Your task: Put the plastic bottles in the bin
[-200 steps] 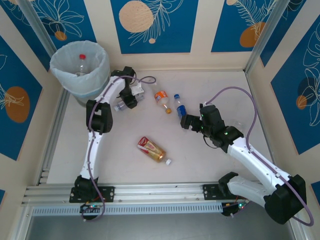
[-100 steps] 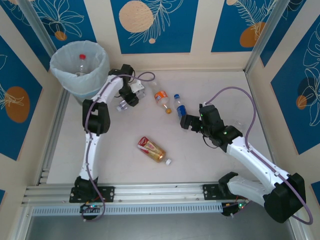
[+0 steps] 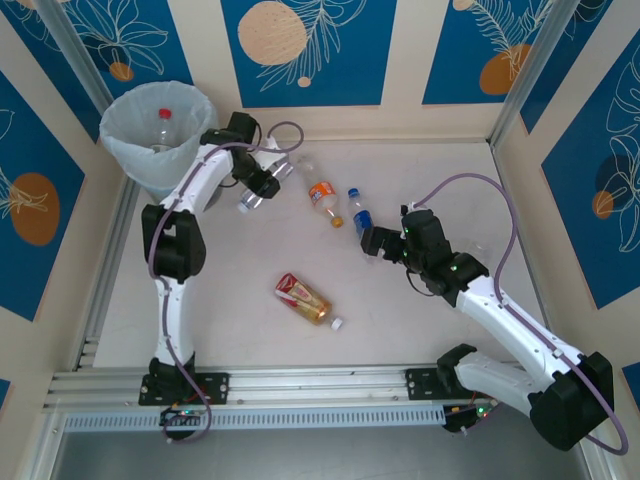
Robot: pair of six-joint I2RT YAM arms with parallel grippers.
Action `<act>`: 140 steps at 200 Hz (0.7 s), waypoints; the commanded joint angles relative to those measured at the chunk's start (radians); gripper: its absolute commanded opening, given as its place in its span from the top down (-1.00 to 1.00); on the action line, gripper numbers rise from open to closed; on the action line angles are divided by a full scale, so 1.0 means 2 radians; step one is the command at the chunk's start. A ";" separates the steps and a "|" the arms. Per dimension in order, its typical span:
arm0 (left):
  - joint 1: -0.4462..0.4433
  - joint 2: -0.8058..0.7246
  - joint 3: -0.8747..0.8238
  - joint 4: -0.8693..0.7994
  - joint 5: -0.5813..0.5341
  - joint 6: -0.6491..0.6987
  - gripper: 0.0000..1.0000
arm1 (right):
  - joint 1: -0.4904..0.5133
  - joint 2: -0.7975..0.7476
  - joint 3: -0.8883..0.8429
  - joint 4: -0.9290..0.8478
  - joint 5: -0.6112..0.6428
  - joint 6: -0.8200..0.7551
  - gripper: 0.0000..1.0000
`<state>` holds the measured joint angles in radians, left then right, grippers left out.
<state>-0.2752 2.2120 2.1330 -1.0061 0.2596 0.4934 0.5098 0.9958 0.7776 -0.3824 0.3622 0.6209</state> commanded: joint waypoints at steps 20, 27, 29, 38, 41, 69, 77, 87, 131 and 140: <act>0.000 -0.058 -0.013 0.029 0.074 -0.033 0.24 | -0.002 -0.010 0.005 0.027 -0.038 -0.005 -0.99; -0.001 -0.064 -0.013 0.031 0.085 -0.037 0.24 | -0.002 -0.010 0.007 0.032 -0.048 -0.008 -0.99; -0.001 -0.065 -0.013 0.031 0.088 -0.039 0.24 | -0.001 -0.010 0.006 0.032 -0.050 -0.009 -0.99; 0.000 -0.070 -0.012 0.034 0.099 -0.045 0.23 | -0.001 -0.009 0.007 0.038 -0.060 -0.012 -0.99; -0.001 -0.072 -0.013 0.034 0.104 -0.046 0.23 | 0.000 -0.010 0.007 0.040 -0.062 -0.013 -0.99; -0.001 -0.085 -0.011 0.041 0.138 -0.068 0.22 | 0.003 -0.011 0.009 0.053 -0.070 -0.019 -0.99; 0.000 -0.089 -0.011 0.047 0.147 -0.079 0.24 | 0.004 -0.011 0.009 0.054 -0.070 -0.020 -0.98; -0.001 -0.091 -0.010 0.055 0.160 -0.094 0.22 | 0.005 -0.010 0.009 0.057 -0.072 -0.022 -0.99; -0.005 -0.114 0.003 0.084 0.170 -0.162 0.23 | 0.009 -0.012 0.010 0.075 -0.082 -0.032 -0.99; -0.011 -0.119 0.003 0.086 0.154 -0.167 0.23 | 0.009 -0.012 0.011 0.079 -0.081 -0.032 -0.99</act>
<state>-0.2771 2.0445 2.1128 -0.8799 0.5499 0.2413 0.5190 0.9955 0.7776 -0.2718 0.2241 0.5804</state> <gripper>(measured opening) 0.415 0.994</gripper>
